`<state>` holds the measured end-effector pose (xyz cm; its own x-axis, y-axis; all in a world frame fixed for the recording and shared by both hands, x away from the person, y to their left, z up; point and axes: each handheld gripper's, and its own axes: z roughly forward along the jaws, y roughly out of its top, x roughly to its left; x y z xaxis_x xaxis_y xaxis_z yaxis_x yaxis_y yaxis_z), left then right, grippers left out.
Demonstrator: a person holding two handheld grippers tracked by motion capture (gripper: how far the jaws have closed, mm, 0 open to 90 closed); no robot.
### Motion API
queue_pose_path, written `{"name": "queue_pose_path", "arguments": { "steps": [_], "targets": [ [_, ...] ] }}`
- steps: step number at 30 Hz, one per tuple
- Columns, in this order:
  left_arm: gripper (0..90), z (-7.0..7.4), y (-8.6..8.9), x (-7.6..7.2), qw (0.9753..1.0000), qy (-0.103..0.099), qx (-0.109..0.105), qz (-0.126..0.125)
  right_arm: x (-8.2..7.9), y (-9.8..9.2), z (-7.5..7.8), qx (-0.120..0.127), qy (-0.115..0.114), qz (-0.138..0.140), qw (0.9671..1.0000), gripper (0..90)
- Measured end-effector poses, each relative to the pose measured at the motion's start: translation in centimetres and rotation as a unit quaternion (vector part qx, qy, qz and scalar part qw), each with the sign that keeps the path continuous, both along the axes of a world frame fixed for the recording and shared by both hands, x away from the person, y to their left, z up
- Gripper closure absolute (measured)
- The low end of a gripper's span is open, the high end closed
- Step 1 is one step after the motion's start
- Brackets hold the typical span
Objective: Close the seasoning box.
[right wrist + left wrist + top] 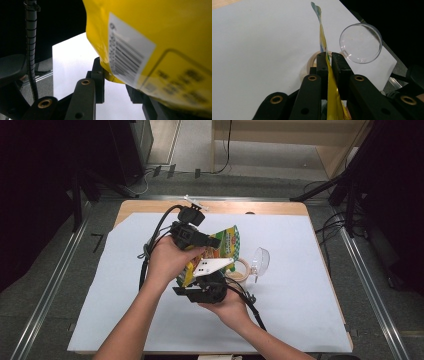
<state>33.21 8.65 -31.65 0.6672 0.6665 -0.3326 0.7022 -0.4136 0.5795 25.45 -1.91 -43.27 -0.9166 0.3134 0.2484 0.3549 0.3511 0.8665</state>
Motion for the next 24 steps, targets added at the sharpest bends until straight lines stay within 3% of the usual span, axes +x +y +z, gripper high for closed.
{"name": "queue_pose_path", "arguments": {
  "steps": [13, 24],
  "targets": [
    [85.2, -0.29, 0.49, 0.51, 0.9992, 0.031, -0.025, 0.003, -0.06, 0.04, 0.0, -0.003, 0.001, 0.001, 1.0, 72.6],
    [85.1, -0.34, 0.55, 0.52, 0.9992, 0.031, -0.026, 0.002, -0.08, 0.06, 0.0, -0.004, -0.001, 0.001, 1.0, 72.6]
  ]
}}
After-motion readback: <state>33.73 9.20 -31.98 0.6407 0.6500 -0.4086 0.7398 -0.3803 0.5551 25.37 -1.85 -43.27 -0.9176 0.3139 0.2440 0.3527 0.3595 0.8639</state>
